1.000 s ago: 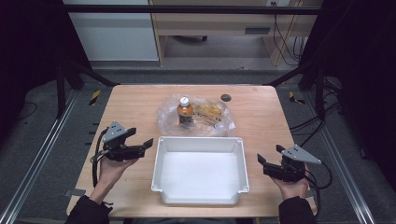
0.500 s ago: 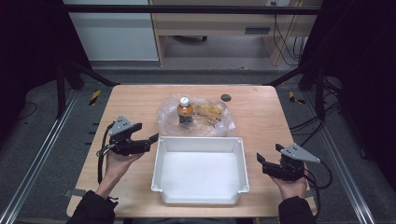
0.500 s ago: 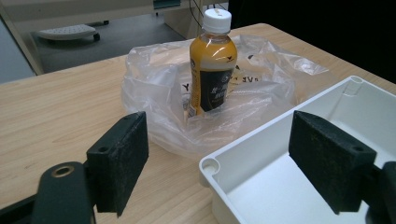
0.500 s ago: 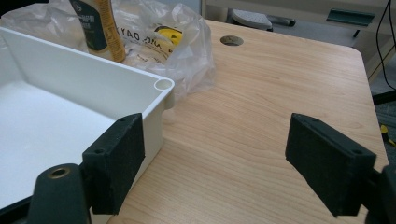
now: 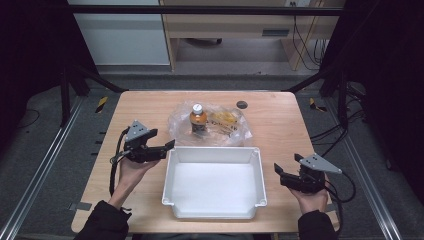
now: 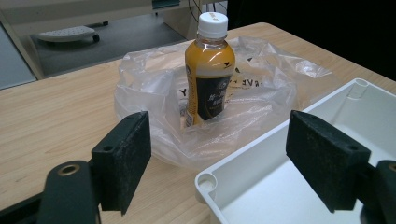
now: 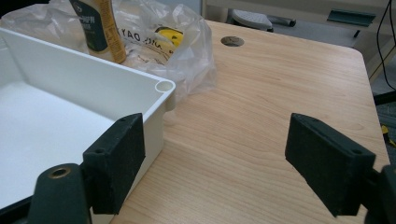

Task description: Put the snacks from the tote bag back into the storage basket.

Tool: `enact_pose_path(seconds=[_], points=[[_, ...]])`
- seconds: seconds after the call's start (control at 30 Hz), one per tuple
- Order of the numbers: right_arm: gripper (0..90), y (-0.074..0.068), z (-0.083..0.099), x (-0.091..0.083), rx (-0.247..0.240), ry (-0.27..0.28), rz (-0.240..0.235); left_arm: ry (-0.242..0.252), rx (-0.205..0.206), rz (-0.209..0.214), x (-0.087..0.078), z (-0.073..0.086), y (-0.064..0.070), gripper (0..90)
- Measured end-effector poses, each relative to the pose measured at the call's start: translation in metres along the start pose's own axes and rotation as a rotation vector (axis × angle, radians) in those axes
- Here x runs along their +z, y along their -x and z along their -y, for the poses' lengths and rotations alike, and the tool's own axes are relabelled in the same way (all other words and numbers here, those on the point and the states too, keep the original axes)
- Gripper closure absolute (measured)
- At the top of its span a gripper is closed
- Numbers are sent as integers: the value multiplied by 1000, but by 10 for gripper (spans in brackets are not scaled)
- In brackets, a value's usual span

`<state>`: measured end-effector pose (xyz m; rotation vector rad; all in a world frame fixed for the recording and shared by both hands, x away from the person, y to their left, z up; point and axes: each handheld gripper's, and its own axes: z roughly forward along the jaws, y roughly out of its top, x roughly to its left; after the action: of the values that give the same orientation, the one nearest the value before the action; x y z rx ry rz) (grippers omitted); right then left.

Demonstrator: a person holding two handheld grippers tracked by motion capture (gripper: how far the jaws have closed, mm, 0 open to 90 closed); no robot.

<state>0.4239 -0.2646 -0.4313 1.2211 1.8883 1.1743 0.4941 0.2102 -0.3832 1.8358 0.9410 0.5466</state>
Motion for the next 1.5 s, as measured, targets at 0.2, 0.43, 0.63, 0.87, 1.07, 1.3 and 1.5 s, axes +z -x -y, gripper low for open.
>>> enact_pose_path(seconds=[0.2, 0.43, 0.63, 0.87, 1.07, 1.3, 1.5], points=[[200, 0, 0, 1, 1, -2, -2, 1, 5, -11, 3, -3, -1, 220], [199, 0, 0, 2, 2, -6, 1, 13, -2, -7, 10, -9, -1, 228], [198, 0, 0, 3, -2, -11, 2, 4, 11, -9, 18, -14, 1, 230], [199, 0, 0, 3, 0, -11, 4, 6, 9, -3, 26, -20, 3, 233], [198, 0, 0, 3, -1, -13, 2, 2, 11, 1, 32, -24, 3, 244], [198, 0, 0, 3, 0, -12, 4, 3, 23, 8, 38, -30, 5, 260], [198, 0, 0, 3, -1, -14, 3, 2, 19, 14, 46, -32, 6, 263]])
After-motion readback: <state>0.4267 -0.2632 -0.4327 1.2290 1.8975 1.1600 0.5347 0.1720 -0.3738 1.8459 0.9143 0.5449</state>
